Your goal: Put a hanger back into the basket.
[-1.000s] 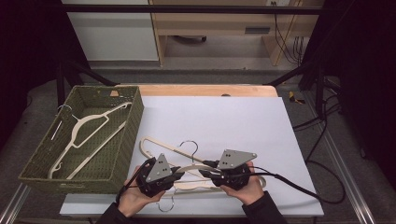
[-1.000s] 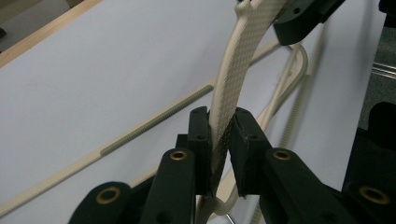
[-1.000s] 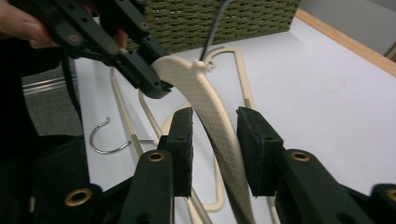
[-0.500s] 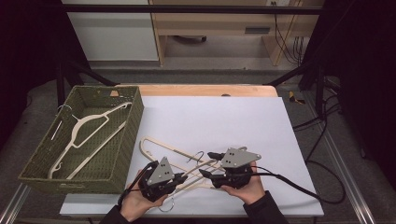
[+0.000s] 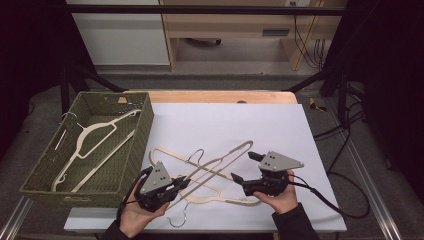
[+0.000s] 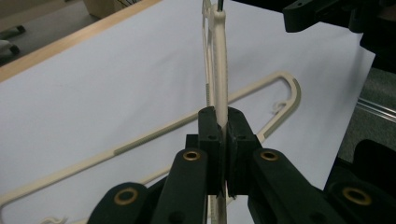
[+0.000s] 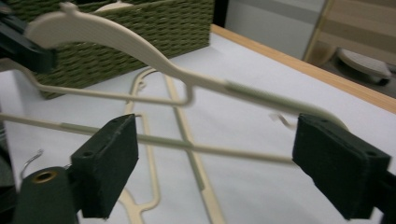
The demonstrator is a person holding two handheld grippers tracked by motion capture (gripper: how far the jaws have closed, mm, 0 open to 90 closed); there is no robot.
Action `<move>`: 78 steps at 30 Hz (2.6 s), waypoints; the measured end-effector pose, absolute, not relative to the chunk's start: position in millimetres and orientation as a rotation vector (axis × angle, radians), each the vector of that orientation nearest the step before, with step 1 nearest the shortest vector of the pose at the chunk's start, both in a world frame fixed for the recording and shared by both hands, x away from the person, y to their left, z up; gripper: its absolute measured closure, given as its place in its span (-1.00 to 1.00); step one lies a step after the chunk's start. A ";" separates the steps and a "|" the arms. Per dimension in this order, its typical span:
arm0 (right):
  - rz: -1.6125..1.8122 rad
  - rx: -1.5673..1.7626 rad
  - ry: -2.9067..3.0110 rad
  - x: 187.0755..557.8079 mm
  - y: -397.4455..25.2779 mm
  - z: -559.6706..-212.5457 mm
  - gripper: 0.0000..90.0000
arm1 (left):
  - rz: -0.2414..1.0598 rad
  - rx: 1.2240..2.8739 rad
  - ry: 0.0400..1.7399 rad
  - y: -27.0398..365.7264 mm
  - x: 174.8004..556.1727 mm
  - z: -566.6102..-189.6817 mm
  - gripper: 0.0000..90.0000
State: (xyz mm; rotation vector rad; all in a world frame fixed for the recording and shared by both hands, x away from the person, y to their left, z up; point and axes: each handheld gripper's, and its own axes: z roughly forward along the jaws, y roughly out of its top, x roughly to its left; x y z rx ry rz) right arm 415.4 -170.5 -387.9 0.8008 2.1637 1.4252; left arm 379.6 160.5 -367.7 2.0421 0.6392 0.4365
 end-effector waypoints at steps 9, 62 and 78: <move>1.421 0.948 2.082 422.0 -202.7 -392.9 -0.82 | 0.474 1.971 0.674 176.5 375.3 -344.8 0.93; 1.418 1.011 2.056 423.0 -218.6 -396.3 -0.91 | 0.674 1.896 0.910 356.1 465.5 -272.9 0.93; 1.411 1.013 2.062 423.3 -218.1 -397.0 -0.91 | 0.701 1.901 0.953 394.9 470.5 -288.5 0.92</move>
